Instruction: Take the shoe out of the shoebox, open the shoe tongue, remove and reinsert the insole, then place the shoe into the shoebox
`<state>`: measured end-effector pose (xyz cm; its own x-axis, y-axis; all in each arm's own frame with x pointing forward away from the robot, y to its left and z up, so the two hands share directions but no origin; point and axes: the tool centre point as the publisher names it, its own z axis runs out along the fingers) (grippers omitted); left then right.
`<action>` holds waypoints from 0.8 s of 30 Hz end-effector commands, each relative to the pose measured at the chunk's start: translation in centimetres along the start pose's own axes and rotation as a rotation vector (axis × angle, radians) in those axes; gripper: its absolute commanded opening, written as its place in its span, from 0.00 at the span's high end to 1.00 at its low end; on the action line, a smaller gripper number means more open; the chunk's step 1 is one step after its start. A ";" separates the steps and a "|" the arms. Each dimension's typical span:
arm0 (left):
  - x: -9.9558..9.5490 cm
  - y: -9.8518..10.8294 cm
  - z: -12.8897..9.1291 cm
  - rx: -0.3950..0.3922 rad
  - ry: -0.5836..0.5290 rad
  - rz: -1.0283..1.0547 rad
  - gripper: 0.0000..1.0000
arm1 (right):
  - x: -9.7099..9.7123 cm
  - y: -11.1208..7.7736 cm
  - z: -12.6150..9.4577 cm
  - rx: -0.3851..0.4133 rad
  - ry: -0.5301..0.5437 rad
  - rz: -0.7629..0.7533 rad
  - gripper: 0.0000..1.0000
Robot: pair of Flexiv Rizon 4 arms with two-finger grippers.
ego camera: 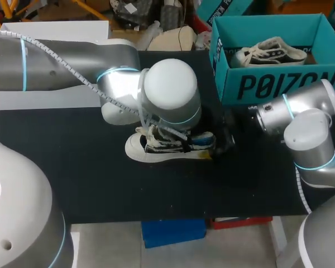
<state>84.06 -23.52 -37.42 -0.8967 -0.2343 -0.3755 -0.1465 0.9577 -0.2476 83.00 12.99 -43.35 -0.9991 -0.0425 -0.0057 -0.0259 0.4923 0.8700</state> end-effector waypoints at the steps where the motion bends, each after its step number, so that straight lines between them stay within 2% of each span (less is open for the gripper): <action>1: -0.5 0.7 -0.5 0.064 0.068 0.020 1.00 | 0.2 -0.1 0.1 0.003 0.001 0.000 1.00; 14: 0.7 1.3 -2.0 0.140 0.148 0.075 1.00 | 0.2 -0.1 0.1 0.003 0.001 0.000 1.00; 24: 1.4 -0.4 -0.5 0.143 0.182 0.130 1.00 | 0.2 -0.1 0.1 0.003 0.001 0.000 1.00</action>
<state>82.09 -23.30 -36.62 -0.9648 -0.0702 -0.2535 0.0207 0.9405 -0.3391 82.91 13.04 -43.33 -0.9990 -0.0439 -0.0058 -0.0267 0.4921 0.8701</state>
